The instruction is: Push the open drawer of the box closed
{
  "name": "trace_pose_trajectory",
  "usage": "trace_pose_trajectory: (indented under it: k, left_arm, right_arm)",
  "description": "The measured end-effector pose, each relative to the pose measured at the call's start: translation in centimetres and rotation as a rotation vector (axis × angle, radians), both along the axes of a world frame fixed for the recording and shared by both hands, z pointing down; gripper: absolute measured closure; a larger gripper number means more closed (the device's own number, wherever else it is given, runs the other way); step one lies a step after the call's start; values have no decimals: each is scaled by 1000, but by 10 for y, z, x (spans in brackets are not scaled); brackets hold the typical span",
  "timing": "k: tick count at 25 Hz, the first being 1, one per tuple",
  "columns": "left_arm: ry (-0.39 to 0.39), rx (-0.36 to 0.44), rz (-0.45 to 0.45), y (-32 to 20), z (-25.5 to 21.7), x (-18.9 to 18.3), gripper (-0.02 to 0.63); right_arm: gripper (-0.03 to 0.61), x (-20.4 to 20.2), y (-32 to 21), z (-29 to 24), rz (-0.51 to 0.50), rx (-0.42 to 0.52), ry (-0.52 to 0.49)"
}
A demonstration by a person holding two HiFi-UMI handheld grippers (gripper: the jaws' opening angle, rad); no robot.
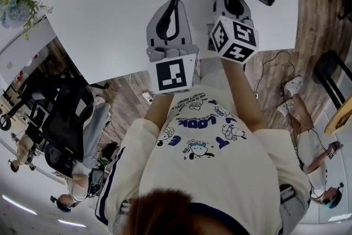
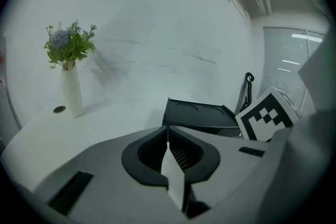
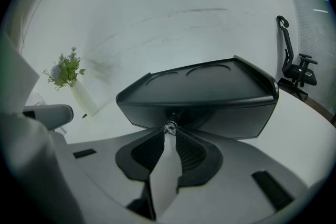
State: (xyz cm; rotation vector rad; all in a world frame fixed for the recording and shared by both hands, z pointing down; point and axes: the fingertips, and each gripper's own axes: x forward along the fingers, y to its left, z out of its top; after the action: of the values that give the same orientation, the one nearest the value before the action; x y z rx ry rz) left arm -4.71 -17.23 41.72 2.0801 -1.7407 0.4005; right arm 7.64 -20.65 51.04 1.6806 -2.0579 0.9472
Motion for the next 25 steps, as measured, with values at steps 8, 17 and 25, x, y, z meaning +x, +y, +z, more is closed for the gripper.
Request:
trace_pose_trajectory:
  k: [8,17,25]
  left_arm:
    - [1,-5,1,-2,2,4,591]
    - [13,19,9,1,-8,3,591]
    - [22,96,22,1,-41,-4,591]
  right_arm:
    - [497,-1,-6,0,-13,5,-26]
    - [437,-7,-2,-6,-39,12,0]
    - [434,-20,10,-56,-69,120,29]
